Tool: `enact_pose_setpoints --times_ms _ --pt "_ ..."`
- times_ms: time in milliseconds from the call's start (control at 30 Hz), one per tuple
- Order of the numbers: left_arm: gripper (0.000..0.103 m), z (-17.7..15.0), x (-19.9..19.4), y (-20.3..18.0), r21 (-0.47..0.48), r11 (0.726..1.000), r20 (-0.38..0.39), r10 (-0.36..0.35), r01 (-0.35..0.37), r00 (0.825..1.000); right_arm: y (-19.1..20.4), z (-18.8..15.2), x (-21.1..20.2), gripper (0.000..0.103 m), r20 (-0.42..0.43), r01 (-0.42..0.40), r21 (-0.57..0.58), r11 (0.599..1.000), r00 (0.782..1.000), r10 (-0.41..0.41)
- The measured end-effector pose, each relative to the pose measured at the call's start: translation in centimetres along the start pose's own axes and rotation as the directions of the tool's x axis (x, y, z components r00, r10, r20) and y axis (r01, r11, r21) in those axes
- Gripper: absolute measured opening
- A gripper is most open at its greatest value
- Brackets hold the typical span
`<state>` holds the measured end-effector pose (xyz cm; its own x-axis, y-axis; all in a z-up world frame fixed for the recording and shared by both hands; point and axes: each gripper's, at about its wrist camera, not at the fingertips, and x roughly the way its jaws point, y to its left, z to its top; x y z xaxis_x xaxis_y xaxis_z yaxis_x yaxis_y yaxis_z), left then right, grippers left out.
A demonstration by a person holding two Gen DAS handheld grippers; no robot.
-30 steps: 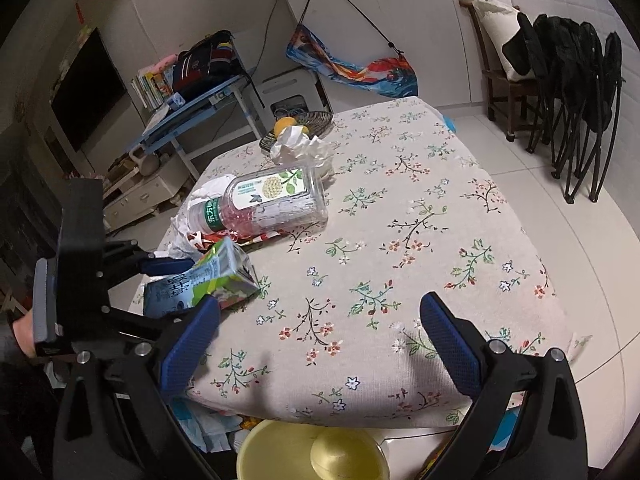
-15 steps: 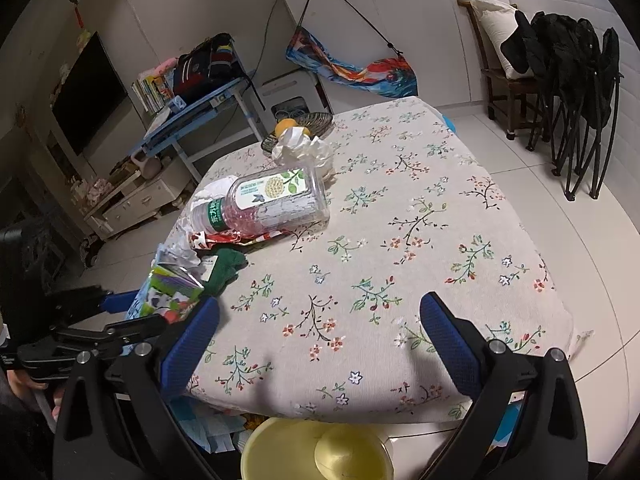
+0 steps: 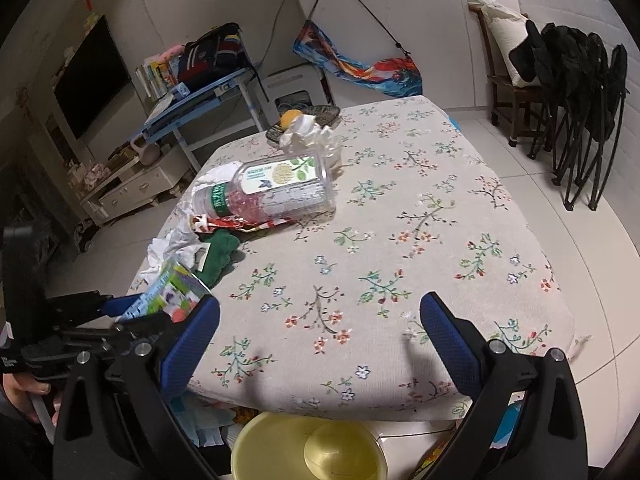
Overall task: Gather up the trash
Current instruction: 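Grasp the blue juice carton with the left tool, then lift the carton with the left tool while the right tool grasps the white plastic bag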
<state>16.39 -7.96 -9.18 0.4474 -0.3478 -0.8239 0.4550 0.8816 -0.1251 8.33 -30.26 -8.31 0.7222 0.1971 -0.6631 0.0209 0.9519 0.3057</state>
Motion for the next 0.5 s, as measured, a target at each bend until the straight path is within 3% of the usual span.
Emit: enact_pose_setpoints --times_ms 167,333,400,500 --pt "0.048 -1.0 -4.0 2.6 -0.154 0.987 0.130 -0.025 0.045 0.991 1.7 0.3 0.1 0.096 0.005 -0.032 -0.069 0.997 0.999 0.033" --pt "0.048 -2.0 -7.3 6.2 -0.322 0.944 0.256 0.013 0.073 0.966 5.7 1.0 1.1 0.096 0.002 -0.076 -0.214 0.974 0.997 0.078" --pt "0.048 -2.3 -8.5 7.7 -0.391 0.916 0.308 0.035 0.093 0.951 7.8 1.6 1.9 0.096 0.006 -0.093 -0.283 0.955 0.995 0.099" --pt "0.048 -2.9 -10.1 9.2 -0.454 0.887 0.364 0.104 0.079 0.925 12.2 2.7 3.7 0.096 0.000 -0.117 -0.443 0.889 0.991 0.130"
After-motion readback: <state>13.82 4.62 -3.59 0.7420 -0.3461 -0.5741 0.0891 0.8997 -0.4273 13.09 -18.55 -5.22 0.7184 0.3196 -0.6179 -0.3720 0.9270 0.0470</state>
